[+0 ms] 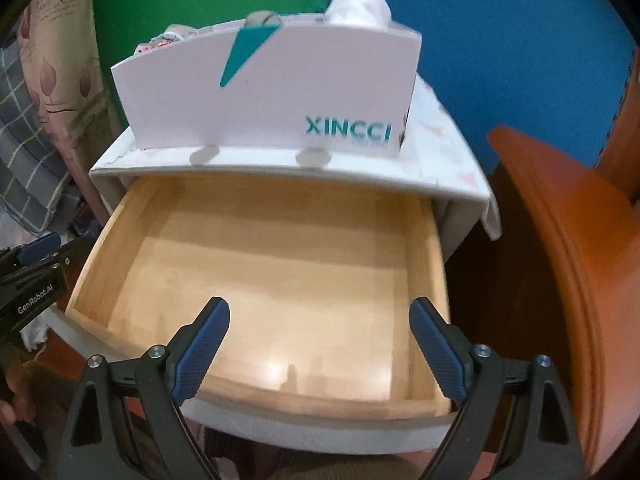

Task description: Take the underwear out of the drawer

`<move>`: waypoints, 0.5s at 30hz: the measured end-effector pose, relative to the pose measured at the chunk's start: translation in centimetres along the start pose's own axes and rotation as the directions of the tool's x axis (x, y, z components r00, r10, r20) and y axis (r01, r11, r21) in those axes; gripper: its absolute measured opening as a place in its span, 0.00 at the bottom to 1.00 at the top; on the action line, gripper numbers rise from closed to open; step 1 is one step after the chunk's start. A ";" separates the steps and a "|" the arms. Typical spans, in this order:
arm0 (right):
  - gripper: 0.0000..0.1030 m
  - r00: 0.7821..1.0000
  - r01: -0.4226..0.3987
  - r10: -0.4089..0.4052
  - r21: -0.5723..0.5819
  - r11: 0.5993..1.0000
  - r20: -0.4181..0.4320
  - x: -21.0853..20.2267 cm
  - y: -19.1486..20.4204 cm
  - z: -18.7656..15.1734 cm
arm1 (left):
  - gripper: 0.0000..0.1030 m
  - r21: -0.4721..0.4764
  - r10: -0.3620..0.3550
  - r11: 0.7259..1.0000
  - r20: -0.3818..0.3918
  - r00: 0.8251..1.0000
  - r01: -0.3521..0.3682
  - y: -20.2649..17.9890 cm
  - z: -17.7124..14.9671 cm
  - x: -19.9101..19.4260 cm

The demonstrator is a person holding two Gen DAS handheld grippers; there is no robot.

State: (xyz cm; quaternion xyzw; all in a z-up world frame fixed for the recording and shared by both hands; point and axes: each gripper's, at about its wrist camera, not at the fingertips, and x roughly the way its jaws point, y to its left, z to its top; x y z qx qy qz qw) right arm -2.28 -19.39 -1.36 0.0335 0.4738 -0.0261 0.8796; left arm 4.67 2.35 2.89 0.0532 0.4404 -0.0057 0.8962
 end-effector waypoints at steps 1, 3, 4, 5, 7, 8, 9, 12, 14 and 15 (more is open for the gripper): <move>0.87 1.000 -0.009 0.009 0.007 1.000 0.003 0.1 -0.2 -0.3 | 0.48 0.003 -0.003 1.000 -0.001 1.000 0.003 -0.2 -0.2 -0.1; 0.88 1.000 0.000 0.000 0.014 1.000 0.002 0.4 -0.5 -0.9 | 0.48 0.017 -0.001 1.000 0.000 1.000 0.001 -0.7 -0.6 -0.4; 0.88 1.000 -0.007 0.007 0.022 1.000 -0.001 0.6 -0.7 -1.2 | 0.48 0.022 -0.001 1.000 0.003 1.000 0.001 -0.8 -0.8 -0.5; 0.88 1.000 -0.011 0.011 0.028 1.000 -0.007 0.7 -0.8 -1.3 | 0.48 0.028 -0.003 1.000 0.002 1.000 0.003 -1.1 -0.9 -0.5; 0.88 1.000 -0.020 0.021 0.043 0.999 -0.018 1.1 -1.1 -1.4 | 0.48 0.034 -0.012 0.999 -0.004 1.000 0.012 -1.4 -1.2 -0.3; 0.88 1.000 -0.020 0.021 0.049 0.999 -0.017 1.1 -1.2 -1.4 | 0.48 0.035 -0.014 0.999 -0.005 1.000 0.014 -1.5 -1.5 -0.2; 0.88 1.000 -0.019 0.020 0.055 0.998 -0.018 1.2 -1.3 -1.4 | 0.48 0.034 -0.013 0.999 -0.005 1.000 0.014 -1.6 -1.7 -0.2; 0.88 0.999 -0.023 0.025 0.069 0.997 -0.031 1.7 -1.6 -1.7 | 0.48 0.043 -0.010 0.999 -0.005 1.000 0.010 -2.0 -2.1 0.0; 0.88 0.999 -0.022 0.024 0.074 0.997 -0.033 1.8 -1.7 -1.8 | 0.48 0.054 -0.015 0.998 -0.004 1.000 0.015 -2.4 -2.3 0.0; 0.88 0.999 -0.025 0.028 0.074 0.997 -0.036 1.9 -1.7 -1.9 | 0.48 0.057 -0.019 0.998 -0.002 1.000 0.019 -2.4 -2.3 0.0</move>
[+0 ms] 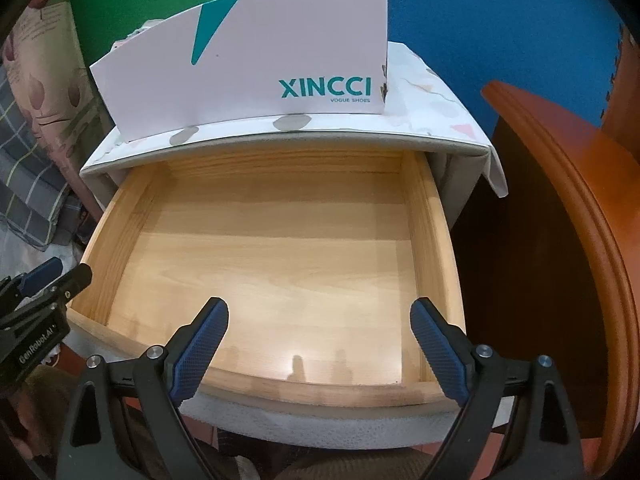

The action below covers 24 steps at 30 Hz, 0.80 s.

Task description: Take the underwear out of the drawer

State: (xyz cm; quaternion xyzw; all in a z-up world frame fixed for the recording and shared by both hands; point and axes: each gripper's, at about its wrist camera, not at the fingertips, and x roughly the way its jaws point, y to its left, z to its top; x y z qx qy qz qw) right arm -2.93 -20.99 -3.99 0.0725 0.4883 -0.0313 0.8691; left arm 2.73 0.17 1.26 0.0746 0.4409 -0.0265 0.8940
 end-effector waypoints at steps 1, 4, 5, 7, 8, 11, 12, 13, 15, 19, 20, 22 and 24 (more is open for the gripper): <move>0.88 1.000 -0.001 0.001 0.003 1.000 -0.005 0.2 -0.1 -0.1 | 0.48 0.000 -0.004 1.000 0.003 1.000 0.004 -0.1 0.0 0.0; 0.88 1.000 -0.012 0.013 0.019 1.000 -0.024 0.7 -0.4 -0.1 | 0.48 -0.004 -0.016 1.000 0.003 1.000 0.016 -0.1 0.0 0.1; 0.88 1.000 -0.009 0.010 0.022 1.000 -0.028 0.8 -0.5 -0.1 | 0.48 -0.006 -0.017 1.000 0.001 1.000 0.017 -0.1 0.0 0.2; 0.88 0.999 -0.009 0.010 0.023 1.000 -0.035 1.0 -0.5 -0.2 | 0.48 -0.006 -0.022 1.000 0.000 1.000 0.022 -0.1 0.0 0.3; 0.88 0.999 -0.002 0.003 0.022 1.000 -0.040 1.1 -0.4 -0.2 | 0.48 -0.006 -0.022 1.000 0.001 1.000 0.022 -0.1 0.0 0.3; 0.88 0.999 0.002 -0.001 0.022 1.000 -0.051 1.3 -0.3 -0.2 | 0.48 -0.007 -0.021 1.000 0.001 1.000 0.021 -0.1 0.0 0.3; 0.88 0.999 0.006 -0.005 0.022 1.000 -0.052 1.4 -0.3 -0.2 | 0.48 -0.008 -0.022 1.000 0.002 1.000 0.022 -0.1 0.0 0.3; 0.88 0.999 0.005 -0.004 0.020 1.000 -0.053 1.4 -0.2 -0.2 | 0.48 -0.009 -0.023 1.000 0.001 1.000 0.023 -0.1 0.0 0.4; 0.88 0.998 0.010 -0.009 0.015 1.000 -0.055 1.5 0.0 -0.2 | 0.48 -0.010 -0.020 1.000 0.000 1.000 0.020 0.0 0.0 0.5; 0.88 0.998 0.010 -0.009 0.013 1.000 -0.062 1.7 0.1 -0.2 | 0.48 -0.012 -0.020 1.000 0.001 1.000 0.020 0.0 0.0 0.5; 0.88 0.998 0.012 -0.011 0.012 1.000 -0.063 1.8 0.1 -0.2 | 0.48 -0.013 -0.020 1.000 0.001 1.000 0.020 0.0 0.1 0.6; 0.88 0.998 0.015 -0.014 0.009 1.000 -0.064 1.9 0.2 -0.2 | 0.48 -0.013 -0.020 1.000 0.001 1.000 0.020 0.1 0.0 0.5; 0.88 0.998 0.018 -0.018 0.004 1.000 -0.064 1.9 0.3 -0.2 | 0.48 -0.012 -0.021 1.000 0.001 1.000 0.021 0.1 0.0 0.5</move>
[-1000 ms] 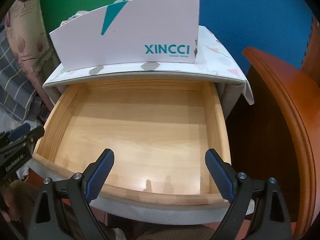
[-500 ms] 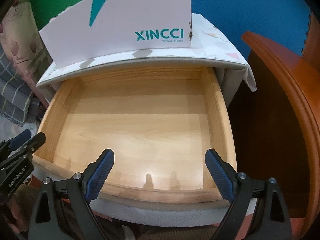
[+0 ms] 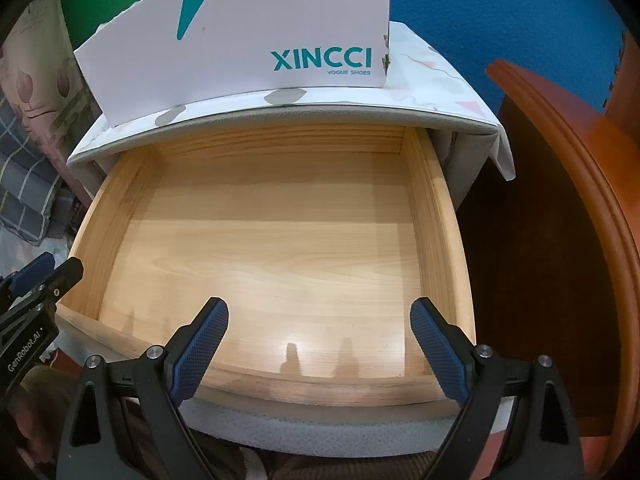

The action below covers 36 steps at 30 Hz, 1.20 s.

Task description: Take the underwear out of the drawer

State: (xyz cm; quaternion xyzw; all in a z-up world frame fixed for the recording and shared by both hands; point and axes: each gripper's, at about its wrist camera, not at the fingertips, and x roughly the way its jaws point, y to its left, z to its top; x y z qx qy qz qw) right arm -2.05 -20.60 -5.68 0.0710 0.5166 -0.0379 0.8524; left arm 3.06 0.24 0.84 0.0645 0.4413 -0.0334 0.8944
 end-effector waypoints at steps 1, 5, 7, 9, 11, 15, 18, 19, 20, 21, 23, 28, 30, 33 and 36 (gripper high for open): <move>0.88 1.000 0.004 -0.004 -0.003 1.000 -0.001 0.0 0.1 0.0 | 0.48 0.000 -0.001 1.000 -0.001 1.000 0.001 0.0 0.0 0.0; 0.88 1.000 0.007 -0.007 -0.008 1.000 -0.004 0.1 0.2 -0.1 | 0.48 -0.002 -0.005 1.000 -0.001 1.000 0.005 0.0 -0.1 0.0; 0.88 1.000 0.009 -0.009 -0.009 1.000 -0.005 0.1 0.2 -0.1 | 0.48 -0.008 -0.011 1.000 -0.004 1.000 0.011 0.2 -0.1 0.0; 0.88 1.000 0.009 -0.009 -0.010 1.000 -0.005 0.1 0.2 -0.1 | 0.48 -0.011 -0.010 1.000 -0.005 1.000 0.010 0.3 0.0 0.0; 0.88 1.000 0.008 -0.008 -0.009 1.000 -0.005 0.1 0.2 -0.1 | 0.48 -0.009 -0.011 1.000 -0.006 1.000 0.011 0.3 0.0 0.1; 0.88 1.000 0.008 -0.008 -0.010 1.000 -0.004 0.2 0.3 -0.2 | 0.48 -0.004 -0.010 1.000 -0.005 1.000 0.010 0.3 0.0 0.1; 0.88 1.000 0.008 -0.008 -0.010 1.000 -0.005 0.1 0.3 -0.2 | 0.48 -0.001 -0.009 1.000 -0.004 1.000 0.009 0.1 0.0 0.1; 0.88 1.000 0.008 -0.008 -0.011 1.000 -0.005 0.1 0.4 -0.2 | 0.48 0.000 -0.008 1.000 -0.003 1.000 0.008 0.1 0.0 0.1; 0.88 1.000 0.008 -0.008 -0.011 1.000 -0.005 0.1 0.4 -0.2 | 0.48 0.001 -0.007 1.000 -0.003 1.000 0.007 0.1 0.0 0.1; 0.88 1.000 0.008 -0.008 -0.011 1.000 -0.006 0.1 0.4 -0.2 | 0.48 0.002 -0.007 1.000 -0.003 1.000 0.007 0.1 0.0 0.1; 0.88 1.000 0.010 -0.010 -0.010 1.000 -0.006 0.1 0.4 -0.1 | 0.48 0.004 -0.005 1.000 -0.002 1.000 0.005 0.0 0.0 0.1; 0.88 1.000 0.008 -0.008 -0.011 1.000 -0.005 0.1 0.5 -0.2 | 0.48 0.004 -0.003 1.000 -0.001 1.000 0.003 0.0 0.0 0.0; 0.88 1.000 0.008 -0.008 -0.014 1.000 -0.006 0.2 0.6 -0.2 | 0.48 0.006 -0.002 1.000 0.000 1.000 0.002 -0.1 -0.1 0.0; 0.88 1.000 0.007 -0.007 -0.014 1.000 -0.007 0.2 0.6 -0.2 | 0.48 0.006 -0.001 1.000 0.001 1.000 0.001 -0.2 -0.1 -0.1; 0.88 1.000 0.007 -0.007 -0.015 1.000 -0.007 0.2 0.6 -0.2 | 0.48 0.006 0.000 1.000 0.001 1.000 0.000 -0.2 -0.1 -0.1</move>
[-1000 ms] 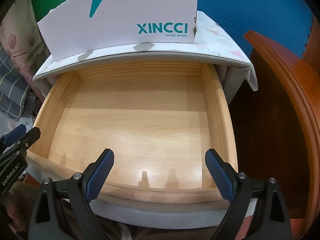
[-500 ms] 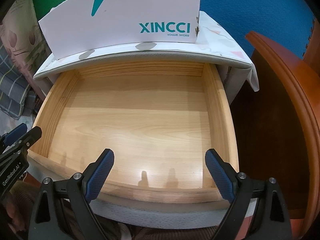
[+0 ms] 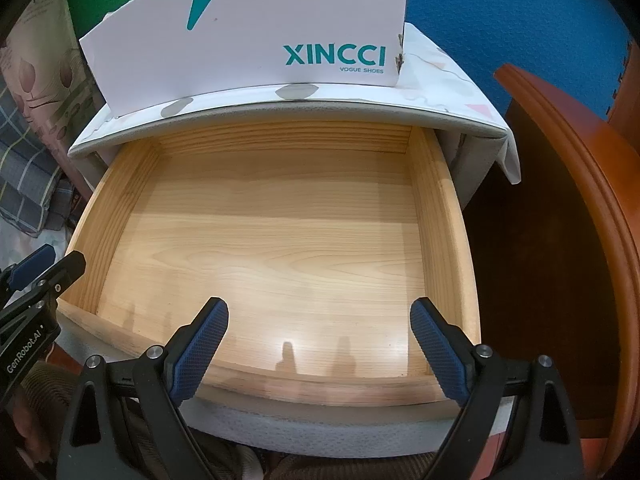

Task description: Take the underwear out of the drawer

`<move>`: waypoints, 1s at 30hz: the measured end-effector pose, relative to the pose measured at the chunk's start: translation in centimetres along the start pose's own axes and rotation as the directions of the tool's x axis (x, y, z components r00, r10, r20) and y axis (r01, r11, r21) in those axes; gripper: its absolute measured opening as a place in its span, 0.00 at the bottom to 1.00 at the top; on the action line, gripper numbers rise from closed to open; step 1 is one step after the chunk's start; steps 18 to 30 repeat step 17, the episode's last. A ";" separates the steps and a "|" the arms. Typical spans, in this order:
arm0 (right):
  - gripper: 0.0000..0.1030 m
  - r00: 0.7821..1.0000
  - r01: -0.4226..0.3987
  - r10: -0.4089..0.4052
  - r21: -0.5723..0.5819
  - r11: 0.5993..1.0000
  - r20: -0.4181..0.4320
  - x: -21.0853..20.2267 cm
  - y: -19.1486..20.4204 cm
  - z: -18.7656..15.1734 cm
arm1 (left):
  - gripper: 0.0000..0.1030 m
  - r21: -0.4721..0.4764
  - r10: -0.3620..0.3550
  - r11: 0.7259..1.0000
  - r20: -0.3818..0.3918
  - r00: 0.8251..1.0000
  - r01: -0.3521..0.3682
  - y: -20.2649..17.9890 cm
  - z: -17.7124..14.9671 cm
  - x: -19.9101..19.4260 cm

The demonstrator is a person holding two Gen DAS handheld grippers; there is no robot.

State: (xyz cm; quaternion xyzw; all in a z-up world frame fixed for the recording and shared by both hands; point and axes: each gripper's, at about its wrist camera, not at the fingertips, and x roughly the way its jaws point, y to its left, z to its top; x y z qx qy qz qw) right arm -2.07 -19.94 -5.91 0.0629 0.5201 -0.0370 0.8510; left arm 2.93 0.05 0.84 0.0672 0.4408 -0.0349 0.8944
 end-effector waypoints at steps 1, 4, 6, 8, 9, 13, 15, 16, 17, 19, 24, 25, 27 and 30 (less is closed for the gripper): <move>0.88 1.000 0.000 0.000 0.001 1.000 0.000 0.0 0.0 0.0 | 0.48 0.000 -0.002 1.000 0.000 1.000 0.002 0.0 0.0 0.0; 0.88 1.000 0.001 -0.001 0.000 1.000 -0.001 0.0 0.0 0.0 | 0.48 0.001 -0.004 1.000 -0.004 1.000 0.004 0.0 0.0 0.1; 0.88 1.000 0.000 0.000 -0.001 1.000 0.000 -0.1 0.0 0.0 | 0.48 0.003 -0.006 1.000 -0.006 1.000 0.006 0.0 0.0 0.1; 0.88 1.000 0.001 -0.001 -0.001 1.000 -0.001 -0.1 0.0 0.0 | 0.48 0.003 -0.003 1.000 -0.002 1.000 0.003 0.0 0.1 0.0; 0.88 1.000 0.001 -0.001 -0.002 1.000 -0.001 -0.1 0.0 0.0 | 0.48 0.003 -0.004 1.000 0.001 1.000 0.004 0.0 0.1 -0.1; 0.88 1.000 0.001 -0.001 -0.001 1.000 -0.001 0.0 0.0 0.0 | 0.48 0.003 -0.002 1.000 0.003 1.000 0.002 -0.1 0.1 0.0; 0.88 1.000 0.002 -0.002 -0.002 1.000 -0.001 0.0 0.0 0.0 | 0.48 0.001 -0.006 1.000 0.005 1.000 0.006 -0.1 0.1 0.0; 0.88 1.000 0.001 -0.001 -0.002 1.000 0.000 -0.1 0.0 0.0 | 0.48 0.001 -0.005 1.000 0.004 1.000 0.005 -0.1 0.1 0.1; 0.88 1.000 0.000 0.000 -0.003 1.000 0.000 0.0 0.1 0.0 | 0.48 -0.001 0.000 1.000 0.004 1.000 0.000 -0.1 0.1 0.1; 0.88 1.000 0.000 0.000 -0.003 1.000 0.000 0.0 0.1 0.0 | 0.48 -0.001 0.000 1.000 0.004 1.000 0.000 -0.1 0.1 0.1; 0.88 1.000 0.000 0.000 -0.003 1.000 0.000 0.0 0.1 0.0 | 0.48 -0.001 0.000 1.000 0.004 1.000 0.000 -0.1 0.1 0.1; 0.88 1.000 0.000 0.000 -0.003 1.000 0.000 0.0 0.1 0.0 | 0.48 -0.001 0.000 1.000 0.004 1.000 0.000 -0.1 0.1 0.1; 0.88 1.000 0.000 0.000 -0.003 1.000 0.000 0.0 0.1 0.0 | 0.48 -0.001 0.000 1.000 0.004 1.000 0.000 -0.1 0.1 0.1; 0.88 1.000 0.000 0.000 -0.003 1.000 0.000 0.0 0.1 0.0 | 0.48 -0.001 0.000 1.000 0.004 1.000 0.000 -0.1 0.1 0.1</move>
